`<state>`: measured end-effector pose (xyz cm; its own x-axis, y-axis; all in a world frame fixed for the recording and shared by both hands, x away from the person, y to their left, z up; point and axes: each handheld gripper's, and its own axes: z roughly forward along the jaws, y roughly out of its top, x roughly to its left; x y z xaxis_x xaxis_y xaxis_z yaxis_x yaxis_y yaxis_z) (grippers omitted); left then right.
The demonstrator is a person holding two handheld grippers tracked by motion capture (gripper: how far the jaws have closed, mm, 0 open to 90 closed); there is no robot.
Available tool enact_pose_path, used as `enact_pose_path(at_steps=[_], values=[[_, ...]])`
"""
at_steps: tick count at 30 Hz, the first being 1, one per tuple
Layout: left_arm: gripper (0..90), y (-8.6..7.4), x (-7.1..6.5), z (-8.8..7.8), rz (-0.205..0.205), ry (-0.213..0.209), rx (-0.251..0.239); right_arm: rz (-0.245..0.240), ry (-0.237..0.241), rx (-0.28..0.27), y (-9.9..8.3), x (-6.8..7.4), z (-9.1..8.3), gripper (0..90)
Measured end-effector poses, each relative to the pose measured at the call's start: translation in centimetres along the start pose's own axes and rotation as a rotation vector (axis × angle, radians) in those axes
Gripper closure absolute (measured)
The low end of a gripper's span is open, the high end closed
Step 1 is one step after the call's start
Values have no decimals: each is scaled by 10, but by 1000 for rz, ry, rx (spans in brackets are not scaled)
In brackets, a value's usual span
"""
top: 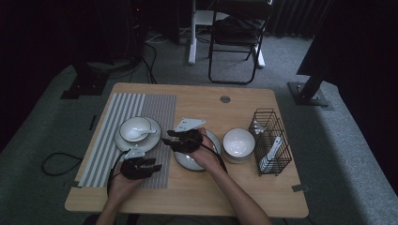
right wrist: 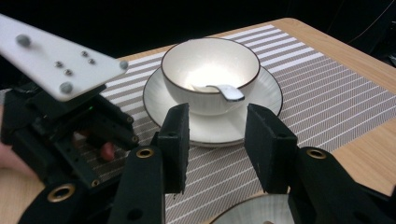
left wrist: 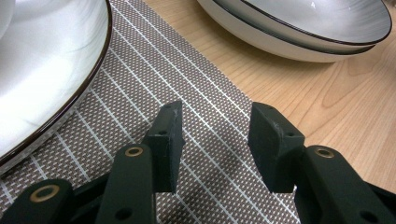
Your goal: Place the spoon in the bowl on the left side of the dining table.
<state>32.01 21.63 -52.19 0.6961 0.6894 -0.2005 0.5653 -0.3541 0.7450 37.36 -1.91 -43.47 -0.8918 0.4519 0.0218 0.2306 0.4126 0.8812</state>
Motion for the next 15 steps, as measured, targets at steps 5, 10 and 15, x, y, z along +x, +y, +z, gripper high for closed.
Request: enact_pose_path(at_steps=[5,10,15], values=[[563,0,0,0,-3,-2,0,1,5,-6,-5,5,-10,586],[563,1,-1,1,-2,-7,-1,1,3,-11,-11,9,-22,578],[563,1,-1,2,2,-7,1,0,-12,-4,-21,12,-34,576]])
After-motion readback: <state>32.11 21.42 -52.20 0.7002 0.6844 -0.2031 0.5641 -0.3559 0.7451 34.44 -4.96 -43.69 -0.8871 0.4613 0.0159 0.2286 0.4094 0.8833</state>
